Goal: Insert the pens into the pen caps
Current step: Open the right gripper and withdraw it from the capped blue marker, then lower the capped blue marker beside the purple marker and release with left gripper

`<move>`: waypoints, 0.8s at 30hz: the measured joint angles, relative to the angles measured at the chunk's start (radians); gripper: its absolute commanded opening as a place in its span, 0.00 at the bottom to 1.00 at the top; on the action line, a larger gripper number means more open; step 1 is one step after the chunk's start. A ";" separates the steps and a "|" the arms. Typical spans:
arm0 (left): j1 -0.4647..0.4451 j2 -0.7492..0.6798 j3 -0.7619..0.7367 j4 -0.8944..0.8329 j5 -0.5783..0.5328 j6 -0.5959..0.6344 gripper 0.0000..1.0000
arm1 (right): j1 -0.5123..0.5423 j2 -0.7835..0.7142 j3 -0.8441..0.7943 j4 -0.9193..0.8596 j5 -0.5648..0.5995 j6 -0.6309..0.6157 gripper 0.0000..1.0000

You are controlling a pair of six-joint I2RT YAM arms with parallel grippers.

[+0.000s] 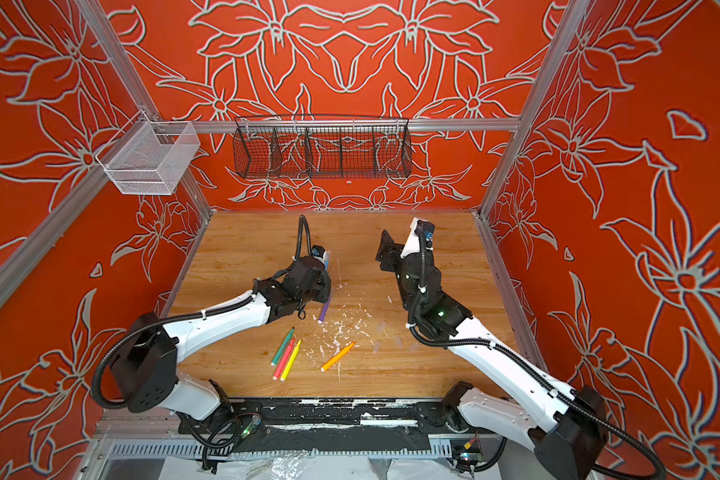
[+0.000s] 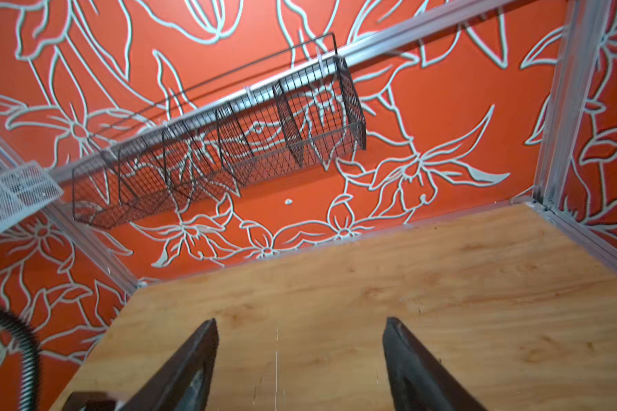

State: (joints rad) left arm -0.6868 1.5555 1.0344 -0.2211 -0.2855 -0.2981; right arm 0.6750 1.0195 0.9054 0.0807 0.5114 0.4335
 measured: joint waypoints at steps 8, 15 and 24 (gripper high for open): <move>0.006 0.062 0.084 -0.164 -0.026 -0.047 0.00 | -0.002 -0.061 0.156 -0.347 -0.203 0.099 0.75; 0.021 0.097 0.072 -0.254 -0.030 -0.088 0.00 | -0.002 -0.059 0.061 -0.470 -0.320 0.162 0.73; 0.025 0.100 -0.024 -0.266 0.014 -0.105 0.00 | -0.002 -0.125 -0.100 -0.483 -0.401 0.231 0.73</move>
State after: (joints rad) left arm -0.6621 1.6558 1.0107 -0.4870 -0.2710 -0.4034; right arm 0.6735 0.8948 0.8055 -0.4026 0.1104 0.6647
